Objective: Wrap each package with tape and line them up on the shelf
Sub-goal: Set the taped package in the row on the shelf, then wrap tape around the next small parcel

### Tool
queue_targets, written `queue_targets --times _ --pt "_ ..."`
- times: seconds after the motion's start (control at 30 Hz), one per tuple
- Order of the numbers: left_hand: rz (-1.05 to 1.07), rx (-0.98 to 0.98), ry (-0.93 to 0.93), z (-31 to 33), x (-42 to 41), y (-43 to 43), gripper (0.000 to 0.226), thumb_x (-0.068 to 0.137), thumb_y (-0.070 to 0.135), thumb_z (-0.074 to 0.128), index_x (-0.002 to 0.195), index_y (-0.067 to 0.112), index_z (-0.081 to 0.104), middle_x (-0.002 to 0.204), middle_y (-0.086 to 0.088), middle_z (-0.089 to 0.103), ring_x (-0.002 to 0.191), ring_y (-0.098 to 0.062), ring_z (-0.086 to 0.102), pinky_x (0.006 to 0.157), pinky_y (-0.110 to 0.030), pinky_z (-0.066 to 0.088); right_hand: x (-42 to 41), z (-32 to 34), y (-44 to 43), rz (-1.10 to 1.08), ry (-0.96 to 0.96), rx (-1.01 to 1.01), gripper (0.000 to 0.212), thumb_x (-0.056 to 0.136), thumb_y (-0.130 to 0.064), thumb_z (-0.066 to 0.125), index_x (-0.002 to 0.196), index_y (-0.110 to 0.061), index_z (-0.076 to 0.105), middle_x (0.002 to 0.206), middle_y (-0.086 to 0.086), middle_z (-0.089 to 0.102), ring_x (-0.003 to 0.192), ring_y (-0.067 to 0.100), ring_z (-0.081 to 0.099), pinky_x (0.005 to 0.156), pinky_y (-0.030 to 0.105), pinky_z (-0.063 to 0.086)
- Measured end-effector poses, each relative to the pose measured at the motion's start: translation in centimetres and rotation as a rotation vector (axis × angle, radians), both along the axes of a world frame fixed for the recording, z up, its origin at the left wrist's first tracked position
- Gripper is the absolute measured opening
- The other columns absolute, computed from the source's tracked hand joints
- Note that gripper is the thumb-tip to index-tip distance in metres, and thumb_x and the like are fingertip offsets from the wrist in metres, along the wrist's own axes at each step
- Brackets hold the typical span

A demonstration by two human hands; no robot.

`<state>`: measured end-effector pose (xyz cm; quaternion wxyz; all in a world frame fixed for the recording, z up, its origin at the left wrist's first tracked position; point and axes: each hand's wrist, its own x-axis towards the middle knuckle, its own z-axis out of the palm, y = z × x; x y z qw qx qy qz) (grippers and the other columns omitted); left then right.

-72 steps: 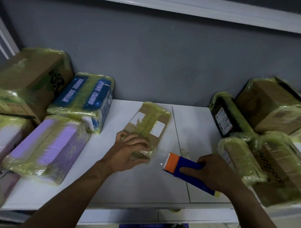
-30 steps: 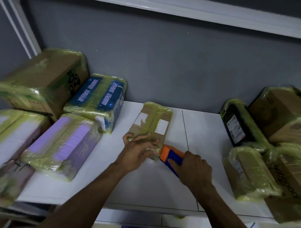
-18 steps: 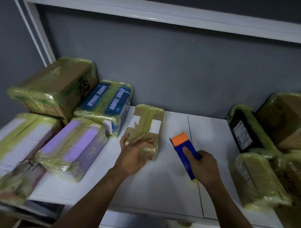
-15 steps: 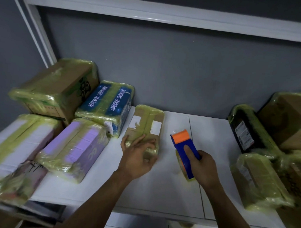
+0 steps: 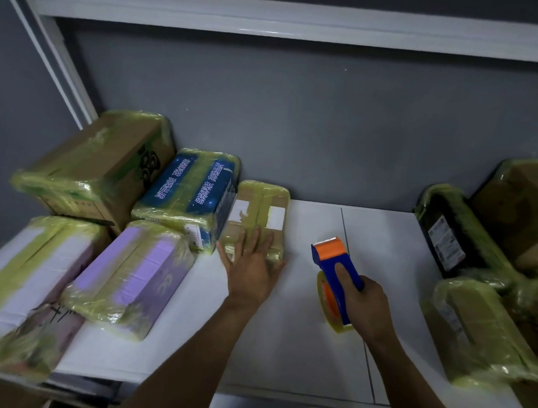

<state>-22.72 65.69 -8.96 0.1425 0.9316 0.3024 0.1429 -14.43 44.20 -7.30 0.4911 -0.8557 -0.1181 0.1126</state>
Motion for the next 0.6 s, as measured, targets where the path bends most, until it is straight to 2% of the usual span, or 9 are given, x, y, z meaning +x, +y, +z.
queue_targets --times 0.17,0.37,0.47,0.53,0.6 --pt "-0.020 -0.006 0.026 0.5 3.5 3.2 0.074 0.094 0.075 0.035 0.158 0.038 0.028 0.169 0.008 0.016 0.157 -0.023 0.004 0.115 -0.055 -0.024 0.9 -0.2 0.0 -0.004 0.025 0.013 0.059 0.085 -0.070 0.051 0.070 -0.014 0.057 0.048 -0.003 0.055 0.041 0.005 0.056 0.048 0.021 0.044" --pt "-0.008 0.040 0.004 0.0 4.4 3.9 0.078 0.094 0.077 0.024 0.158 0.033 0.027 0.167 -0.002 0.021 0.156 -0.027 0.006 0.114 -0.056 -0.025 1.5 0.2 0.6 -0.017 0.056 -0.020 0.062 0.081 -0.073 0.050 0.066 -0.014 0.058 0.046 -0.003 0.056 0.039 0.005 0.056 0.046 0.021 0.044" --pt "0.001 0.014 0.030 -0.1 4.6 4.0 0.089 0.087 0.087 0.015 0.160 0.036 0.017 0.170 -0.001 0.009 0.157 -0.025 -0.008 0.110 -0.053 -0.033 1.1 0.6 0.3 -0.013 0.078 -0.018 0.062 0.082 -0.074 0.049 0.063 -0.015 0.054 0.045 -0.003 0.054 0.038 0.006 0.053 0.044 0.019 0.042" --pt "-0.013 0.020 0.065 0.1 4.6 4.3 0.099 0.081 0.094 0.019 0.161 0.038 0.005 0.171 0.000 -0.005 0.155 -0.024 -0.019 0.109 -0.052 -0.035 0.7 0.9 -0.1 0.005 0.081 0.004 0.061 0.084 -0.074 0.048 0.063 -0.017 0.052 0.045 -0.004 0.053 0.039 0.005 0.051 0.044 0.016 0.040" --pt "-0.038 0.036 0.028 0.7 4.3 4.0 0.105 0.079 0.095 0.029 0.161 0.036 -0.002 0.169 -0.004 -0.017 0.153 -0.026 -0.026 0.112 -0.053 -0.030 0.2 1.1 -0.8 -0.027 0.109 0.068 0.061 0.085 -0.073 0.048 0.066 -0.016 0.053 0.049 -0.003 0.054 0.043 0.007 0.052 0.046 0.018 0.040"
